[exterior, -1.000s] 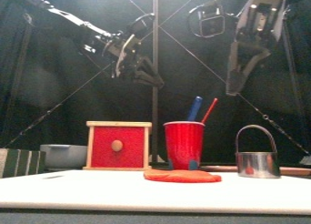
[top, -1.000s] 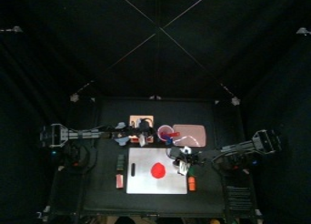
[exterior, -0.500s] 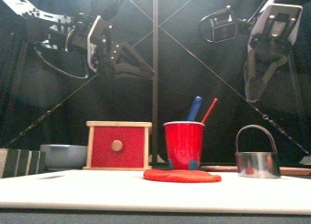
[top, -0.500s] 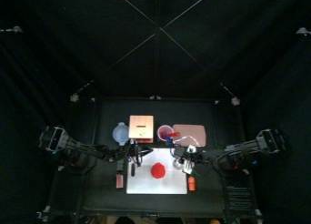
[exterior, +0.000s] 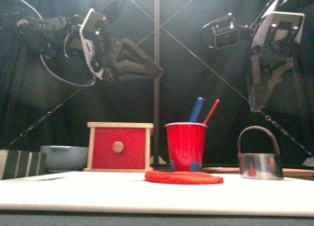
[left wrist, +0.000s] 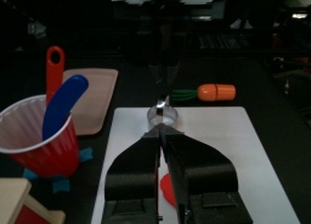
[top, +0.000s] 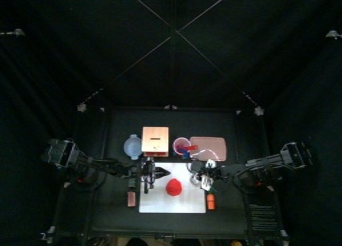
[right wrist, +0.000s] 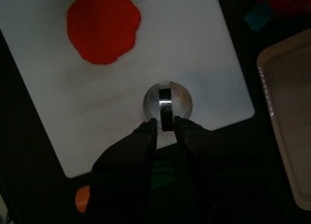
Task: Get the cutter from the drawer then cut the dough then place the extra dough in the bowl
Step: Cut the dough
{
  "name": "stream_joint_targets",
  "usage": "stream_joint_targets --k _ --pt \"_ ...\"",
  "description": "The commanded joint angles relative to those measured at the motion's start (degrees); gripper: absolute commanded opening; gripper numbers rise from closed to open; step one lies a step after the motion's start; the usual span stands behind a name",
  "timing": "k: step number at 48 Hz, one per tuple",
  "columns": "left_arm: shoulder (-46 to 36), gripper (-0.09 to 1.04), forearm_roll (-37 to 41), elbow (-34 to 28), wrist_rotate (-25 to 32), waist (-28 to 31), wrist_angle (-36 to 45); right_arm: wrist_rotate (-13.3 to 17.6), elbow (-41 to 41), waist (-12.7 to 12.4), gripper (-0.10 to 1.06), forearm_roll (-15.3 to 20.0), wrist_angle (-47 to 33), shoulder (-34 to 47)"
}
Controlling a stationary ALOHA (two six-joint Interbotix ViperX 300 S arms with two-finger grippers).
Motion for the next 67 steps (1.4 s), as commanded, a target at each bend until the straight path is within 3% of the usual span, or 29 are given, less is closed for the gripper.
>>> stream_joint_targets --k 1,8,26,39,47,60,67 --pt "0.1 0.46 0.7 -1.2 -0.1 0.8 -0.4 -0.2 -0.5 -0.2 0.65 -0.2 -0.9 0.0" --pt "0.7 0.46 1.0 -1.3 0.1 0.7 -0.4 -0.3 -0.6 -0.4 0.68 -0.8 -2.0 0.9" --pt "0.4 0.46 1.1 0.2 0.1 1.0 -0.4 0.2 -0.5 -0.5 0.92 -1.1 -2.3 1.8" --pt "-1.7 0.46 1.1 2.4 0.2 1.6 -0.7 -0.3 -0.6 -2.5 0.92 -1.4 -2.4 8.0" --pt "-2.9 0.46 1.1 4.0 0.0 1.8 -0.7 -0.4 -1.5 -2.8 0.87 -1.7 -2.7 11.0" --pt "-2.4 0.46 0.3 5.6 -0.2 1.5 -0.7 -0.3 -4.4 -2.1 0.55 0.0 -0.4 10.5" --pt "-1.6 0.46 0.2 5.7 -0.2 1.6 -0.7 -0.4 -6.4 -1.6 0.5 0.7 1.6 10.5"
